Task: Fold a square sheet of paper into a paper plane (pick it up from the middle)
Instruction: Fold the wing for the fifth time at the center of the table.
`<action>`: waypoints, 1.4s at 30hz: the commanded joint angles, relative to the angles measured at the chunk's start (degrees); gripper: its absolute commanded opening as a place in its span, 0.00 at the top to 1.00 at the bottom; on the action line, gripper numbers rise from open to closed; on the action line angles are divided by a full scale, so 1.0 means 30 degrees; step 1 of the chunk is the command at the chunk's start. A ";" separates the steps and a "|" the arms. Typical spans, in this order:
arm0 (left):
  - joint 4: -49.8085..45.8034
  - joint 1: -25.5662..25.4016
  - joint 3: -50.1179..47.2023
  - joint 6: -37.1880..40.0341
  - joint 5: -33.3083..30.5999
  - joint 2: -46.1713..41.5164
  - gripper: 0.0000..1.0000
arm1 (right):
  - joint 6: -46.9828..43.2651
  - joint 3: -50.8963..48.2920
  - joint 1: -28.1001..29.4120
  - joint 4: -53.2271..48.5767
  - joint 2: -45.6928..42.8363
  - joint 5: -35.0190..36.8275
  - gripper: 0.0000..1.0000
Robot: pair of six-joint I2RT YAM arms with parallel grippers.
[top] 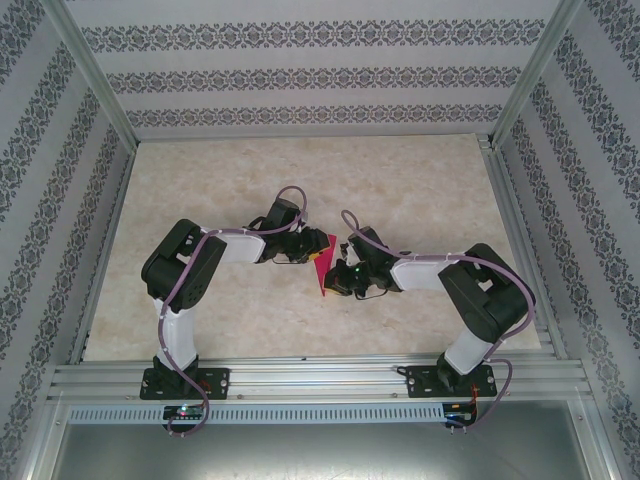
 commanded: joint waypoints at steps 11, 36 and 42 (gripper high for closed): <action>-0.1454 -0.0462 -0.0881 -0.0257 -0.0157 0.0460 0.61 | -0.4253 0.1964 0.1018 -0.7014 -0.0122 0.2882 0.95; -0.1388 -0.0437 -0.0823 -0.0320 -0.0089 0.0510 0.61 | -0.4698 0.5854 0.4365 -1.0971 0.0464 0.9490 0.71; -0.1417 -0.0448 -0.0763 -0.0378 -0.0084 0.0488 0.61 | -0.4954 0.5893 0.4658 -1.1629 0.0898 1.0448 0.76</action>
